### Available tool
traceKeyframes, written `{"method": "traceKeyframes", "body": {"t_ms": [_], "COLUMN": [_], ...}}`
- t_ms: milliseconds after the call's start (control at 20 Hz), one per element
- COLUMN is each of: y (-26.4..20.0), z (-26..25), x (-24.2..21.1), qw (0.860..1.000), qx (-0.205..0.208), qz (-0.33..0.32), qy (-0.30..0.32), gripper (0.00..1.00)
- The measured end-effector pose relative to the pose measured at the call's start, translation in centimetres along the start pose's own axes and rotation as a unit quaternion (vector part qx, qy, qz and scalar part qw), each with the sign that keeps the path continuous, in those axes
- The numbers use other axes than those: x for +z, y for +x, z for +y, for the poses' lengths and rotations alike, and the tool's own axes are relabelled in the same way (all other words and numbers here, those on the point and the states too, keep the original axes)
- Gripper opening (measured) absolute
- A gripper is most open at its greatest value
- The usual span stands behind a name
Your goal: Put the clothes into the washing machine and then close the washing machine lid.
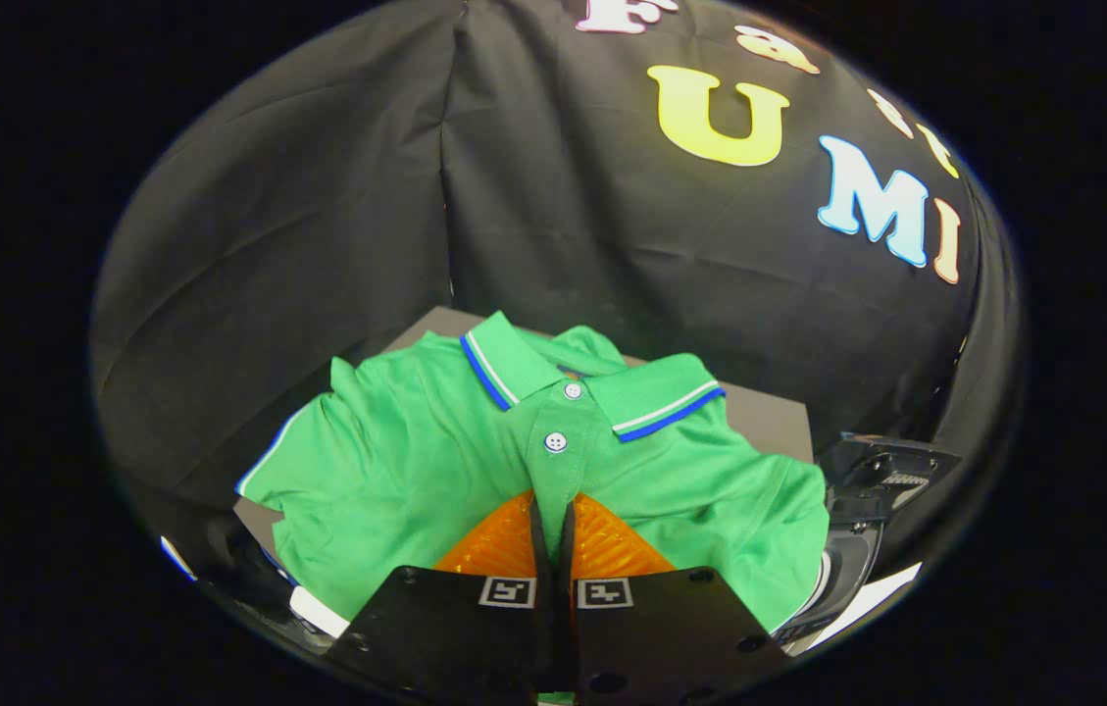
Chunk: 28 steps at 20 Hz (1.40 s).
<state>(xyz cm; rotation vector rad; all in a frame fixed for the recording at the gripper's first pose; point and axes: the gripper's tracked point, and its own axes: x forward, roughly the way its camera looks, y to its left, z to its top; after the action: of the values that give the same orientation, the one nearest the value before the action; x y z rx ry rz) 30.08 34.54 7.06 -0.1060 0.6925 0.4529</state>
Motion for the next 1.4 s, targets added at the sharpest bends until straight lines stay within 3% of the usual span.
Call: {"method": "traceKeyframes", "body": {"t_ms": [450, 800, 1400], "y": [-5.5, -8.1, -12.7], "z": [-2.6, -5.5, -16.5], "x": [5.6, 6.7, 5.7], "qw": [0.998, 0.995, 0.986], "qx": [-0.005, -0.019, -0.089], "qz": [-0.068, -0.091, -0.120], "qy": [0.003, 0.028, 0.076], "gripper": [0.02, 0.02, 0.02]}}
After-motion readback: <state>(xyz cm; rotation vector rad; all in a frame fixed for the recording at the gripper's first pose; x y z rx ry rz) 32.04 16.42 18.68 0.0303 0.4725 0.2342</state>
